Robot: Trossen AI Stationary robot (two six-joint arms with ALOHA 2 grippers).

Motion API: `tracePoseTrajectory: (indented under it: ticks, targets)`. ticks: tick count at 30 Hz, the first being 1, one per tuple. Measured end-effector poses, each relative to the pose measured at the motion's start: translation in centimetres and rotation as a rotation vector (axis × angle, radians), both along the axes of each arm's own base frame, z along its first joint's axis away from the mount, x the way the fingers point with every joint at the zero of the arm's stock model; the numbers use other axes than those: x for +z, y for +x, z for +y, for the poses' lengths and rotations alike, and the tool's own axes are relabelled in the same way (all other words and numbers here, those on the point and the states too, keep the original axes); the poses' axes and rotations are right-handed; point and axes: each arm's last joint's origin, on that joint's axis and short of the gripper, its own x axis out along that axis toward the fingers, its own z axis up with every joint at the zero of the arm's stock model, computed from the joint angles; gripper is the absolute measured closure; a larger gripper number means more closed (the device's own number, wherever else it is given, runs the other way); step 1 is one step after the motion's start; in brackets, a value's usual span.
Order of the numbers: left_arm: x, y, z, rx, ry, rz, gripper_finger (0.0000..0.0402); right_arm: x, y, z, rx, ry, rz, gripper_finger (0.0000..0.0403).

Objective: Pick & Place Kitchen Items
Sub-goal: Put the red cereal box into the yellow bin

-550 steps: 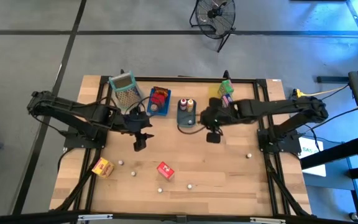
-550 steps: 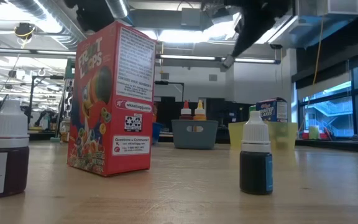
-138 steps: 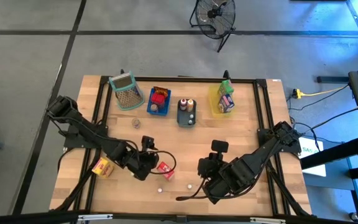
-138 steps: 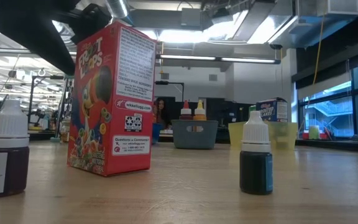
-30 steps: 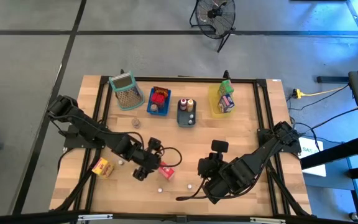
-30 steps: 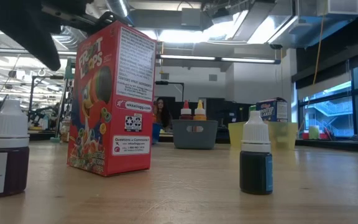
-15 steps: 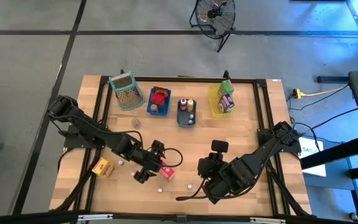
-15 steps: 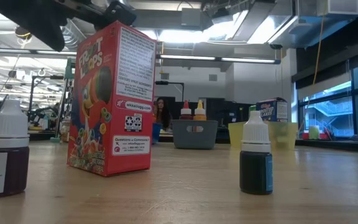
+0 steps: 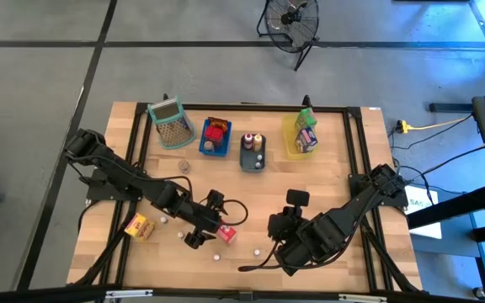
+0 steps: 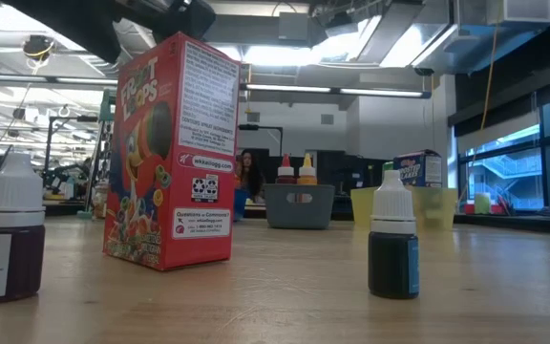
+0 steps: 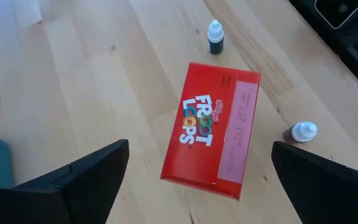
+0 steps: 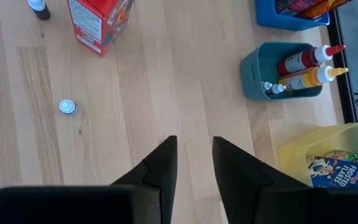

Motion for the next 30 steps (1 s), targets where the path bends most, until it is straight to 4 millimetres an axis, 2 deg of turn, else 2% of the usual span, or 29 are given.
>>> tracePoseTrajectory:
  ticks: [11, 23, 30]
  targets:
    - [-1.1, 0.4, -0.2, -0.031, 0.04, 0.025, 0.0011, 0.0, 0.0, 0.0, 0.0, 0.0, 0.0, 0.0298]
    - [-1.1, 0.8, 0.6, 0.03, -0.01, 0.038, 0.0013, 0.0, 0.0, 0.0, 0.006, -0.001, 0.004, 0.0298]
    - [-1.2, 0.8, 0.5, -0.004, -0.052, 0.063, 0.0013, 0.0, 0.0, 0.0, 0.006, 0.0, 0.004, 0.0298]
